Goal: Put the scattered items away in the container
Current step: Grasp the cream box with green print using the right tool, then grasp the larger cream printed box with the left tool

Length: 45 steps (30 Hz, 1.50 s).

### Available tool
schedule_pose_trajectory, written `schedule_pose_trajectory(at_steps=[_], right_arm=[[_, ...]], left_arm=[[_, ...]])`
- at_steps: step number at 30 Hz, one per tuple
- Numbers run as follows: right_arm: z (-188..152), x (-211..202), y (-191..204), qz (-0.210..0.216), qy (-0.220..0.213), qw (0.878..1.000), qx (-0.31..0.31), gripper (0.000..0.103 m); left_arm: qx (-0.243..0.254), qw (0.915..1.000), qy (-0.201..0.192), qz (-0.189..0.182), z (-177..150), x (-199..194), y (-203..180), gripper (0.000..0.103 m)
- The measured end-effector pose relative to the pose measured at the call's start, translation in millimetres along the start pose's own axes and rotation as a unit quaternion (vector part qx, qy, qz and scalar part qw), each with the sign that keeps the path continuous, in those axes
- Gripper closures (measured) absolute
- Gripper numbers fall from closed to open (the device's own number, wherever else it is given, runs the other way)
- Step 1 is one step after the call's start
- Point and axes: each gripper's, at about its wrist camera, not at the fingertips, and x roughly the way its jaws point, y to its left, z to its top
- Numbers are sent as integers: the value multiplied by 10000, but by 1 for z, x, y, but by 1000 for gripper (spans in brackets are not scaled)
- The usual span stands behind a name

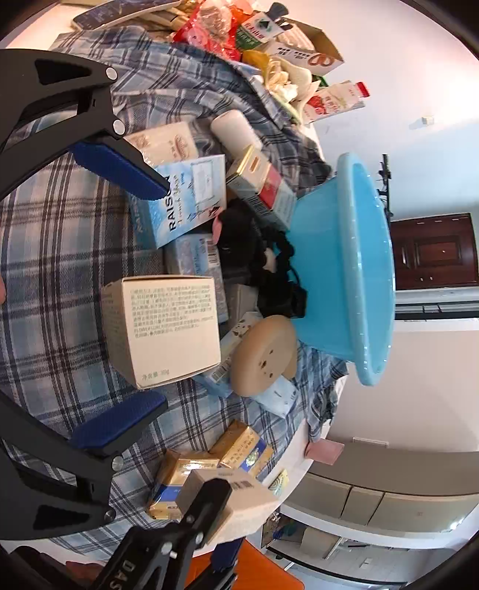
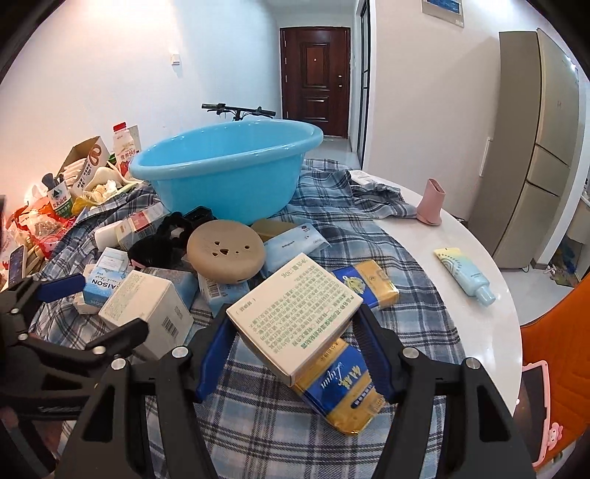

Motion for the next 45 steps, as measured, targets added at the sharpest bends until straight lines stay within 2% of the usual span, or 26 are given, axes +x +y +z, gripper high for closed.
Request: schedule_pose_trajectory(at_steps=[8, 12, 14, 15, 16, 21, 29, 45], right_arm=[[-3, -1, -5, 64, 7, 10000, -2, 36], [-4, -1, -5, 60, 26, 10000, -48, 36], [-4, 0, -5, 62, 34, 10000, -58, 36], [-4, 0, -5, 60, 35, 10000, -58, 36], [-4, 0, -5, 63, 43, 10000, -59, 36], [-4, 1, -6, 59, 72, 9999, -42, 36], [0, -6, 3, 61, -45, 9999, -140, 36], [25, -25, 39, 225, -352, 9980, -466, 36]], left_arm=[[-28, 9997, 196, 129, 0, 15, -4, 0], [-48, 9997, 238, 62, 0, 20, -5, 0], [-71, 9997, 226, -21, 0, 21, -5, 17], [-83, 9996, 254, -71, -1, 22, -6, 39], [-104, 9994, 304, -140, -1, 23, -5, 47], [-236, 9989, 261, -311, -1, 16, -1, 48], [-231, 9991, -33, -349, 5, -9, 5, 48], [-242, 9969, -703, -245, 28, -57, 31, 47]])
